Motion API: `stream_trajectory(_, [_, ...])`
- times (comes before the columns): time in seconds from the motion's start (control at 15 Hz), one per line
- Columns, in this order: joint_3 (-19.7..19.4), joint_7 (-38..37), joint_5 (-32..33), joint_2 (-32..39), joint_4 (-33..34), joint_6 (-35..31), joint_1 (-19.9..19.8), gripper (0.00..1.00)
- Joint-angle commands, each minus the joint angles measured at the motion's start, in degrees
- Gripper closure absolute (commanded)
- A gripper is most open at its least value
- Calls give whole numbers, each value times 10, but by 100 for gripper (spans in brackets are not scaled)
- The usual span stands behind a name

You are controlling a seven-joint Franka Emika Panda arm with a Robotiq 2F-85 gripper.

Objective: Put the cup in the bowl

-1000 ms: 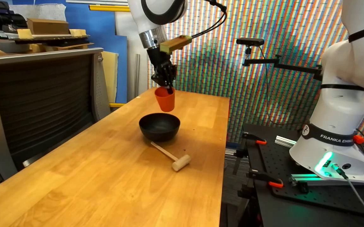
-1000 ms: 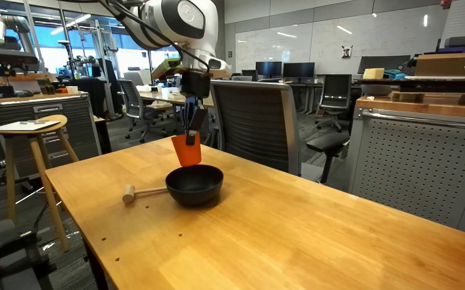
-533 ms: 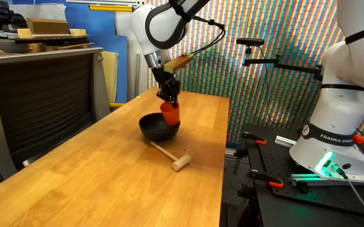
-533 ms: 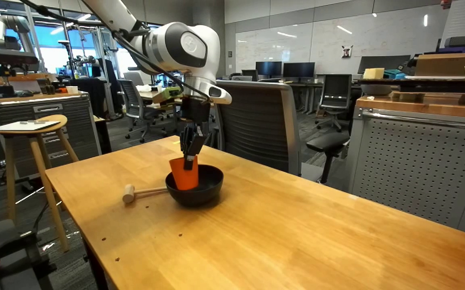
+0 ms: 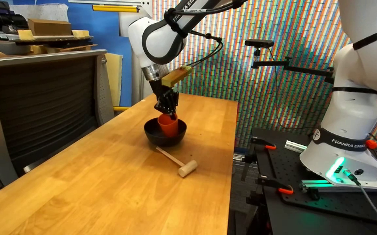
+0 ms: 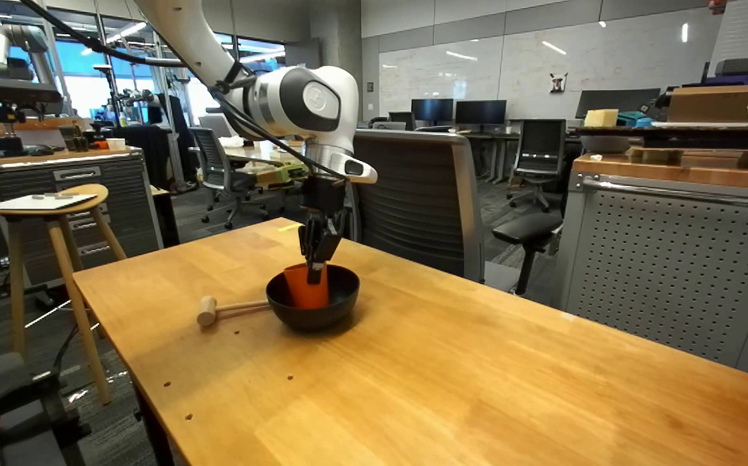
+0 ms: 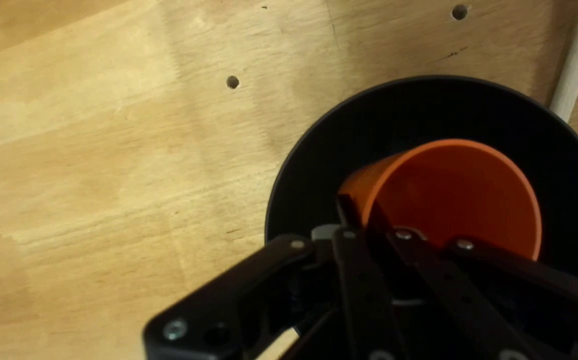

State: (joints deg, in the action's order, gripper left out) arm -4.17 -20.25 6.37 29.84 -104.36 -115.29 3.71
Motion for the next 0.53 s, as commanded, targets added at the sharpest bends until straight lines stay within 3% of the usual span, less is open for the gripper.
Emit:
stream_trajectory(0.0, [9, 30, -15, 34, 51, 8, -7, 68])
stream_trajectory(0.2, [9, 31, -4, 19, 49, 13, 4, 45])
stream_trajectory(0.47, [8, 26, 14, -54, 7, 9, 20, 14])
